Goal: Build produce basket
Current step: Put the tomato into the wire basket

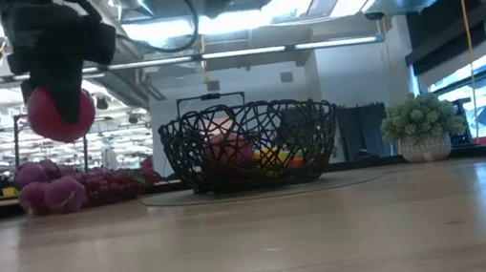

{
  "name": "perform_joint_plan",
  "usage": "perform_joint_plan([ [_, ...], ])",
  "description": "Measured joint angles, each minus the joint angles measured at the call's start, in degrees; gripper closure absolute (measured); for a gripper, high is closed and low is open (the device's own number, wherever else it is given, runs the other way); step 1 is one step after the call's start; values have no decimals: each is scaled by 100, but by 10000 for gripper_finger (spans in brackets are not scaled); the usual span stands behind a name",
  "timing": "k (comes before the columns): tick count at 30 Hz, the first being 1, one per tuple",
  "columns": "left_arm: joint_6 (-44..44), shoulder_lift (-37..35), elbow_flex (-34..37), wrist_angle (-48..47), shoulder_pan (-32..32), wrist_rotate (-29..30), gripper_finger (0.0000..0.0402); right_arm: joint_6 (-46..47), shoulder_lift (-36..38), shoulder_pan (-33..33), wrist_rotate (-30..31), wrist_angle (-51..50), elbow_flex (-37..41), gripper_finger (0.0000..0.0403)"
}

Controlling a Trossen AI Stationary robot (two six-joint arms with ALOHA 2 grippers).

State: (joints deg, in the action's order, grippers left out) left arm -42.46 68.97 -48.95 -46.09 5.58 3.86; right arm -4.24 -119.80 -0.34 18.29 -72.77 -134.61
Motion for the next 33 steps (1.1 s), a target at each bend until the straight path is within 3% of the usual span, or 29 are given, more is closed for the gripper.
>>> perform_joint_plan([
  [5,73,0,-133,-25,-335,-6,126,348,282,0,688,-443,0,248],
  [19,1608,70,-1388,447,-1862,368,126,876,697,-76,746,-999,-2,248],
  [33,2539,1520,-1982,1639,-2743,101,126,1010,697,-175,1210,-1002,-2,248],
])
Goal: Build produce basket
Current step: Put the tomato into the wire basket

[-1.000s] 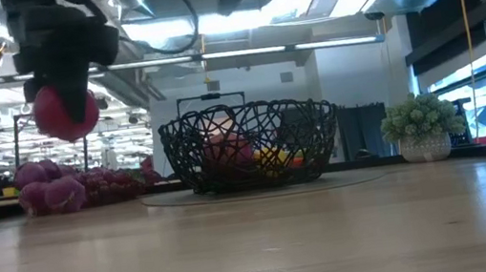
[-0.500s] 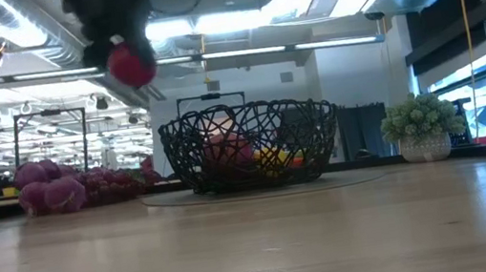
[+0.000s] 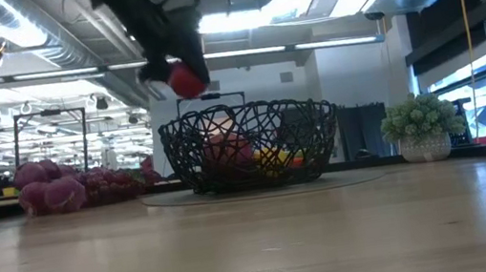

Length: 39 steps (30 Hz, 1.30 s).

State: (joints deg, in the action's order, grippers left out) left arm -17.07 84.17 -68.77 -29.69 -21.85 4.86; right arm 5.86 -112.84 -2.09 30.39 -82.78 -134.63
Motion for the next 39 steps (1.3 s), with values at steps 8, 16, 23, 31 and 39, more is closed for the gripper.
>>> perform_joint_plan([
  [8,133,1112,-361,35,-224,-31,126,4,0,0,0,17,0,248],
  [16,130,1888,-455,81,-381,-176,126,-6,0,7,2,20,0,248],
  [23,135,2223,-460,195,-445,-139,126,-17,0,49,2,22,0,248],
  [31,135,2270,-466,240,-490,-146,111,-31,0,155,0,24,0,248],
  [39,122,2270,-464,249,-396,-110,96,-19,0,153,2,24,0,248],
])
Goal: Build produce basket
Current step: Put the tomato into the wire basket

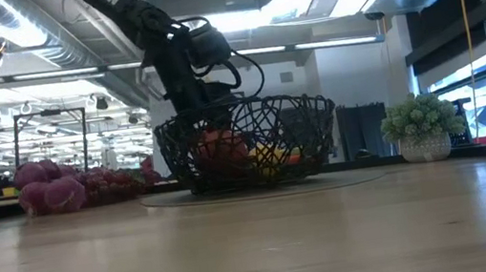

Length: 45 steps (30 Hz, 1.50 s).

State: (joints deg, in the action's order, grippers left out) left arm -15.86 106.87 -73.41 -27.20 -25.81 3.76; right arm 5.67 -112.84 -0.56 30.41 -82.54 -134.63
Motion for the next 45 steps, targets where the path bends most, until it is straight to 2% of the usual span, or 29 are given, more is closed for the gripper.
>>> perform_joint_plan([
  [9,162,-17,7,-4,9,6,96,-3,0,4,-28,0,0,248],
  [18,99,-74,15,-56,-55,-62,92,-623,0,-23,-951,118,0,248],
  [24,167,-74,15,-42,-57,-55,91,-613,0,-40,-955,167,0,248],
  [29,621,-74,15,-26,-48,-165,91,-604,0,-37,-957,203,0,248],
  [33,513,-74,15,-31,-8,126,93,-610,0,-39,-955,203,0,248],
  [41,412,-74,15,-23,5,138,90,-614,0,-39,-957,199,0,248],
  [45,638,-74,15,-13,5,150,89,-620,0,-35,-957,199,0,248],
])
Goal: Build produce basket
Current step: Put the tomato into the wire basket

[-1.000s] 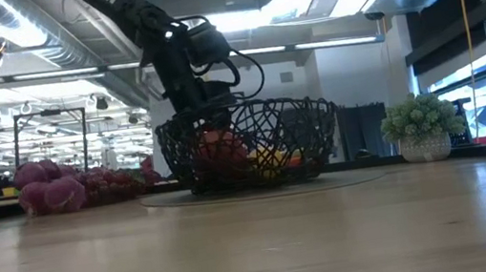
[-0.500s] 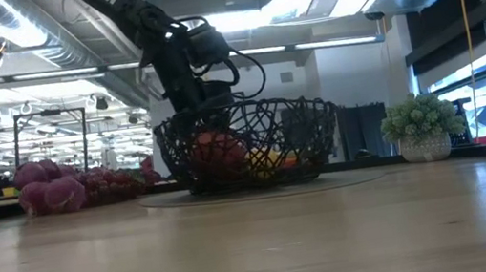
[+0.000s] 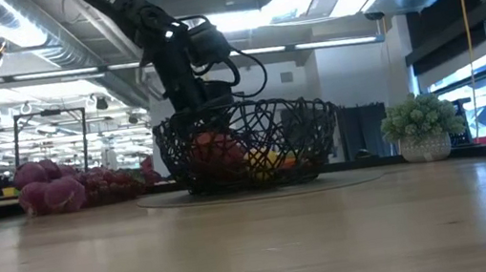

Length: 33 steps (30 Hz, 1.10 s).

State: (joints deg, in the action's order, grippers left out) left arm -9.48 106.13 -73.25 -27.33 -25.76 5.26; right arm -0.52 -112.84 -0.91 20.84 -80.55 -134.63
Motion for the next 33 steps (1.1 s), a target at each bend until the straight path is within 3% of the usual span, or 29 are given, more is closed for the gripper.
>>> perform_joint_plan([
  [15,473,-5,0,-61,7,-285,89,-135,0,0,-33,4,0,248],
  [21,409,-7,0,-92,3,-168,88,-548,4,-107,-892,50,137,248],
  [25,418,-7,0,-253,-7,-151,88,-587,11,-311,-1318,304,529,248],
  [33,420,-7,0,-605,-7,-151,88,-655,47,-551,-1470,1318,1594,248],
])
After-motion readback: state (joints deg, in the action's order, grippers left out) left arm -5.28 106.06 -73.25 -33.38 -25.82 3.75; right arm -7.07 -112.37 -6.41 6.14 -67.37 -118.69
